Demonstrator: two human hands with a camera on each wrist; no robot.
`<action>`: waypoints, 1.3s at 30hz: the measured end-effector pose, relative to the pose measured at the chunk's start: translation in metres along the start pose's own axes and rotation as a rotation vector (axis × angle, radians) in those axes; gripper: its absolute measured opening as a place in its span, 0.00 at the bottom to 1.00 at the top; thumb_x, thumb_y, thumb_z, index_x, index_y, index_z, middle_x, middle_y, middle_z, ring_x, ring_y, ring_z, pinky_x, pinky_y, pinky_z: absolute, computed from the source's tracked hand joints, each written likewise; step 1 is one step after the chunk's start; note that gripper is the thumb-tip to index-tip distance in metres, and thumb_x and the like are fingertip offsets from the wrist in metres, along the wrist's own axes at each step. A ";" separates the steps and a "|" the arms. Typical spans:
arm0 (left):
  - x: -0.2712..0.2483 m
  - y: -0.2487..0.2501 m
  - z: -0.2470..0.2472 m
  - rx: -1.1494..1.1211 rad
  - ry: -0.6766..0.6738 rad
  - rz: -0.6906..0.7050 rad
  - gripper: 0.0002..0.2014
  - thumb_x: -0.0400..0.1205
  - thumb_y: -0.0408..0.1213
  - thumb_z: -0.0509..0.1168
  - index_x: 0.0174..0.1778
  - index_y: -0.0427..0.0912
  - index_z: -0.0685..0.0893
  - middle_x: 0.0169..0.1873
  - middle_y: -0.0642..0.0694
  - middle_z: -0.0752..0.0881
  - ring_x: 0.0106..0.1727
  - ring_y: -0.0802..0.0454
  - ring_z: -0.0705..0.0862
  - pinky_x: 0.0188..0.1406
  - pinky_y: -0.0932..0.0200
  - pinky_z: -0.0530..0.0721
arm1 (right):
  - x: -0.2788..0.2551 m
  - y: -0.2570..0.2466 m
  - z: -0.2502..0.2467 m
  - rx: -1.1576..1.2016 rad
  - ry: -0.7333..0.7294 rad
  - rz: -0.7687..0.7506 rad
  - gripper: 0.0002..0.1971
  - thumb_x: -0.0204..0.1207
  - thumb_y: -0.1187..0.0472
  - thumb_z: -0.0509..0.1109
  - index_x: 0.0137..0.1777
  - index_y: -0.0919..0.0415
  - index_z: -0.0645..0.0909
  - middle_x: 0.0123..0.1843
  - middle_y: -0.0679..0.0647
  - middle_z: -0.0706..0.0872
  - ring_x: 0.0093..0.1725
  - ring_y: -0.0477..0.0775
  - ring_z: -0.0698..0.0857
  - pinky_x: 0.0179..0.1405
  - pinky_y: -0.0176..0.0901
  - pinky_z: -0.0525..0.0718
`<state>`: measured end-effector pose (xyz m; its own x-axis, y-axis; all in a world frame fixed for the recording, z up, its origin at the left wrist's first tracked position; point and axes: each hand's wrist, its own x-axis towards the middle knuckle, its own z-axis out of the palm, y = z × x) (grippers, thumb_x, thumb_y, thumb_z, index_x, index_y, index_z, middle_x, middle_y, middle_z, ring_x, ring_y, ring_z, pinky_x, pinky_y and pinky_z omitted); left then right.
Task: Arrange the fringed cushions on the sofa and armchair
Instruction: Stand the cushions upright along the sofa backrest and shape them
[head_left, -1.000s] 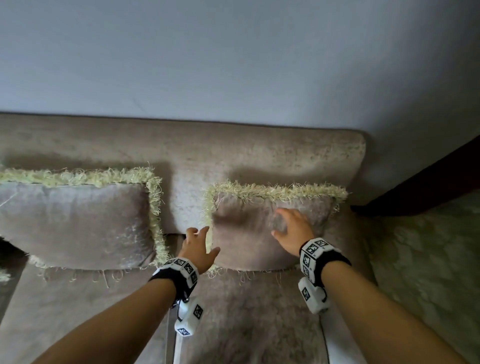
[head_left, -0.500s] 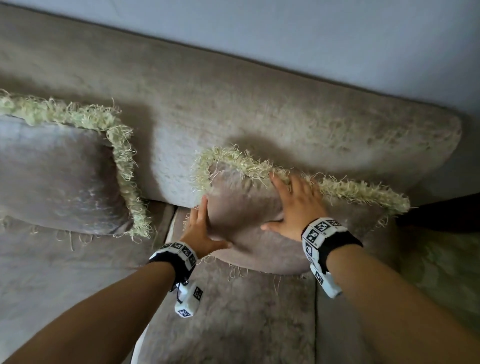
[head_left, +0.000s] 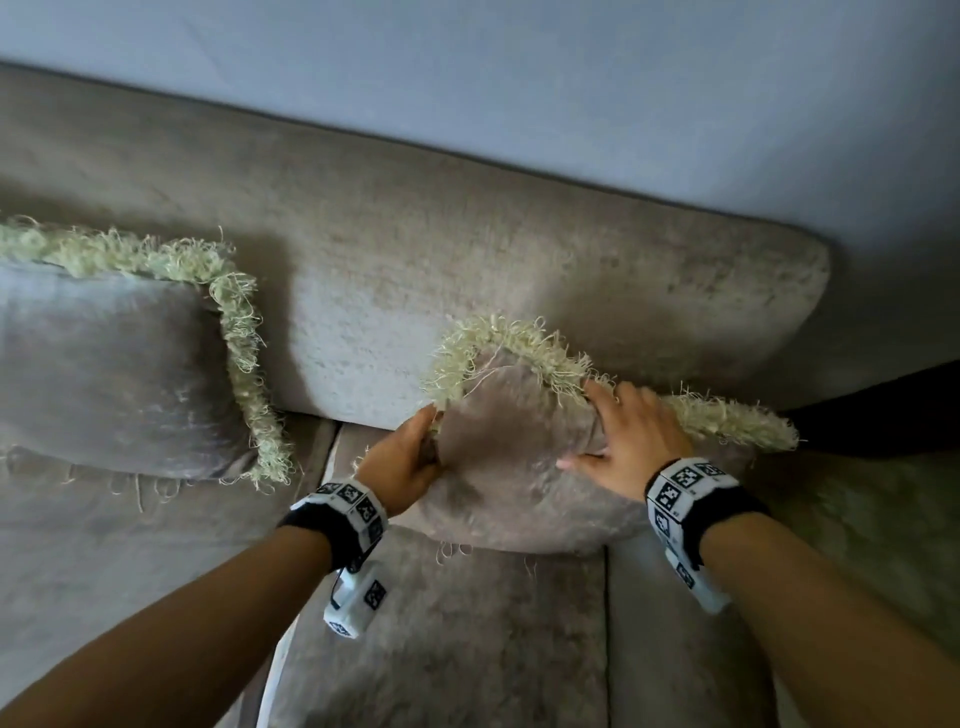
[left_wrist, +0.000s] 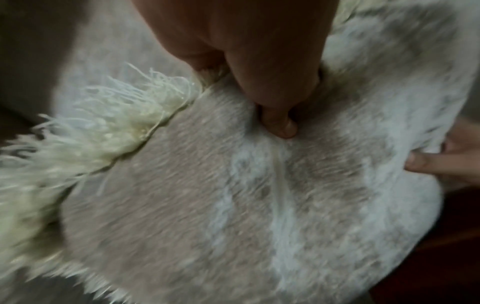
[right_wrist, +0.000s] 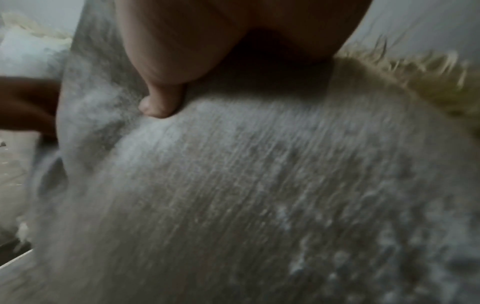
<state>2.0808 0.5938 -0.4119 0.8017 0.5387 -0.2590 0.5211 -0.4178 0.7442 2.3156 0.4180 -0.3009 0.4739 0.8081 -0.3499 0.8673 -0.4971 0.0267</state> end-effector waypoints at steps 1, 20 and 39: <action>-0.001 0.014 -0.012 0.031 -0.005 0.040 0.38 0.74 0.32 0.74 0.79 0.42 0.64 0.62 0.39 0.84 0.57 0.39 0.85 0.52 0.55 0.79 | -0.008 0.007 -0.008 0.030 0.006 0.021 0.51 0.65 0.22 0.64 0.82 0.50 0.55 0.65 0.58 0.75 0.61 0.59 0.75 0.63 0.53 0.76; 0.056 0.061 -0.065 0.521 0.067 0.188 0.41 0.74 0.38 0.75 0.80 0.51 0.61 0.56 0.39 0.75 0.51 0.40 0.80 0.52 0.41 0.85 | 0.027 0.028 0.038 0.217 0.072 0.244 0.60 0.60 0.17 0.62 0.82 0.60 0.52 0.75 0.63 0.66 0.72 0.66 0.67 0.72 0.59 0.68; 0.007 0.092 -0.067 0.700 0.030 -0.029 0.43 0.78 0.38 0.69 0.81 0.60 0.47 0.76 0.40 0.63 0.66 0.38 0.80 0.61 0.41 0.84 | 0.003 0.034 -0.003 0.208 -0.056 0.176 0.45 0.74 0.34 0.69 0.82 0.57 0.54 0.79 0.63 0.58 0.77 0.68 0.63 0.75 0.62 0.69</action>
<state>2.1146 0.6085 -0.3042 0.7812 0.5727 -0.2483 0.6165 -0.7702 0.1632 2.3466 0.4046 -0.2985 0.6008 0.6874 -0.4080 0.7194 -0.6875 -0.0990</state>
